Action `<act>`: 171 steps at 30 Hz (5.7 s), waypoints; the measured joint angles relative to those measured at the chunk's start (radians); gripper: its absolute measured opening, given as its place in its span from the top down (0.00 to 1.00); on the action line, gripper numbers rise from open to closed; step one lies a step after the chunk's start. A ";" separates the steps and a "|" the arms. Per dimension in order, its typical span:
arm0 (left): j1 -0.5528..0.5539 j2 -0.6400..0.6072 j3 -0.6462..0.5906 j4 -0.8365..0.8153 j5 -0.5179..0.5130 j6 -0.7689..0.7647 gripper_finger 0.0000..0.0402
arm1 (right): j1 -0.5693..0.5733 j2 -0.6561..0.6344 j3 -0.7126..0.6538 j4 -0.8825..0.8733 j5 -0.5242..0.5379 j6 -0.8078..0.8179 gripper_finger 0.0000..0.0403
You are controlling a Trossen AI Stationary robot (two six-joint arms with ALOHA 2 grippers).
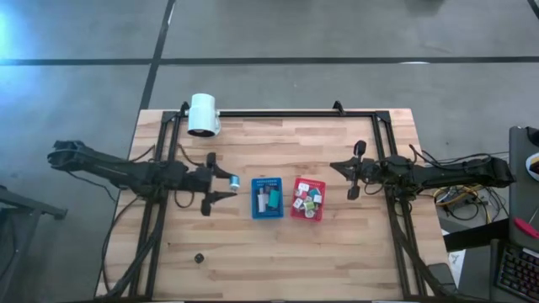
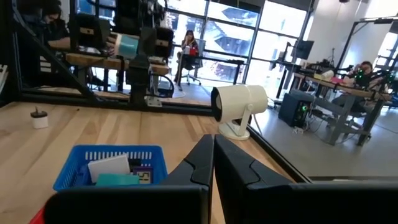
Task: Sort adapters and digital timers
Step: Put the light blue charger adaptor into the red bin, then put the white charger adaptor into the red bin
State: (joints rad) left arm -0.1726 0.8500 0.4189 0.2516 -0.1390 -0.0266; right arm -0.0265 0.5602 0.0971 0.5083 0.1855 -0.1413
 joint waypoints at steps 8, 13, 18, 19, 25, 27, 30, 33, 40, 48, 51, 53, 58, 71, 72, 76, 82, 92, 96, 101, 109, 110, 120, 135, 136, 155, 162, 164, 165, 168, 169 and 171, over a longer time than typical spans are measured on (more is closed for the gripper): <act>0.000 0.374 0.308 -0.018 0.029 0.092 0.43 | 0.000 0.000 0.000 -0.001 0.000 -0.038 0.98; 0.009 0.590 0.520 -0.096 0.121 0.126 0.43 | 0.000 0.001 0.000 -0.004 0.000 -0.019 0.98; 0.041 0.781 0.693 -0.182 0.217 0.150 0.43 | 0.000 0.016 0.000 -0.003 0.000 -0.016 0.98; 0.051 0.820 0.719 -0.189 0.240 0.151 0.43 | 0.000 0.020 0.000 -0.004 0.000 -0.016 0.98; 0.114 1.031 0.889 -0.224 0.360 0.153 0.43 | 0.000 0.039 0.000 -0.002 0.000 -0.036 0.98; 0.129 1.101 0.944 -0.252 0.369 0.158 0.43 | 0.000 0.044 0.000 0.003 0.000 -0.038 0.98; 0.148 1.196 1.019 -0.294 0.369 0.177 0.43 | 0.000 0.046 0.000 0.004 0.000 -0.038 0.98; 0.159 1.267 1.091 -0.344 0.369 0.186 0.43 | 0.000 0.047 0.000 0.003 0.000 -0.038 0.98; 0.160 1.340 1.183 -0.413 0.372 0.211 0.43 | 0.000 0.050 0.000 0.004 0.000 -0.042 0.98; 0.160 1.330 1.183 -0.426 0.385 0.211 0.22 | 0.000 0.050 0.000 0.003 -0.001 -0.042 0.98; 0.160 1.321 1.183 -0.432 0.391 0.212 0.15 | 0.000 0.050 0.000 0.003 -0.002 -0.042 0.98; 0.160 1.311 1.183 -0.438 0.391 0.228 0.13 | 0.000 0.050 0.000 0.003 -0.002 -0.041 0.98; 0.160 1.210 1.178 -0.498 0.394 0.282 0.12 | 0.000 0.050 0.000 0.003 -0.002 -0.038 0.98; 0.143 0.529 0.457 0.032 0.338 0.155 0.24 | 0.000 0.052 0.000 0.003 -0.001 -0.033 0.98; 0.144 0.459 0.372 0.092 0.297 0.134 0.26 | 0.000 0.053 0.000 0.003 -0.001 -0.028 0.98; 0.145 0.203 0.058 0.252 0.176 0.103 0.38 | 0.000 0.058 0.000 0.004 -0.001 -0.027 0.98; 0.151 -0.053 -0.258 0.447 0.113 0.103 0.73 | -0.001 0.063 0.000 0.006 -0.001 -0.026 0.98; 0.160 -0.288 -0.410 0.336 0.104 0.186 0.96 | -0.001 0.084 0.000 0.015 0.003 -0.036 0.98; 0.161 -0.295 -0.413 0.316 0.105 0.191 0.98 | -0.001 0.093 0.000 0.018 0.005 -0.048 0.98; 0.161 -0.294 -0.413 0.315 0.105 0.180 0.99 | -0.001 0.118 0.000 0.025 0.026 -0.044 0.98; 0.161 -0.293 -0.413 0.285 0.105 0.195 0.95 | -0.001 0.157 0.000 0.062 0.027 -0.050 0.98; 0.161 -0.293 -0.413 0.283 0.105 0.199 0.95 | -0.001 0.163 0.000 0.073 0.027 -0.050 0.98; 0.160 -0.293 -0.413 0.278 0.105 0.198 0.96 | -0.001 0.213 0.000 0.109 0.027 -0.046 0.98; 0.160 -0.293 -0.413 0.279 0.105 0.202 0.96 | 0.000 0.229 0.000 0.127 0.027 -0.039 0.98; 0.160 -0.293 -0.413 0.278 0.105 0.202 0.96 | 0.000 0.229 0.000 0.127 0.027 -0.042 0.98; 0.160 -0.300 -0.398 0.327 0.077 0.153 0.96 | -0.001 0.228 0.000 0.131 0.027 -0.023 0.98; 0.160 -0.299 -0.382 0.291 0.073 0.158 0.99 | -0.001 0.228 0.000 0.135 0.011 0.030 0.98; 0.160 -0.299 -0.382 0.289 0.070 0.160 0.99 | -0.001 0.228 0.000 0.135 -0.028 0.062 0.98; 0.160 -0.299 -0.382 0.287 0.070 0.161 0.99 | -0.001 0.228 0.000 0.137 -0.054 0.069 0.98; 0.160 -0.299 -0.382 0.283 0.067 0.160 0.98 | 0.000 0.226 0.000 0.150 -0.108 0.075 0.98; 0.160 -0.299 -0.382 0.278 0.067 0.160 0.98 | 0.000 0.227 0.000 0.155 -0.109 0.075 0.98; 0.160 -0.299 -0.381 0.262 0.067 0.152 0.97 | 0.000 0.227 0.000 0.158 -0.108 0.073 0.98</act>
State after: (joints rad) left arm -0.0124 0.5507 0.0376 0.5131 -0.0723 0.1254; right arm -0.0269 0.7868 0.0975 0.6662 0.0776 -0.0680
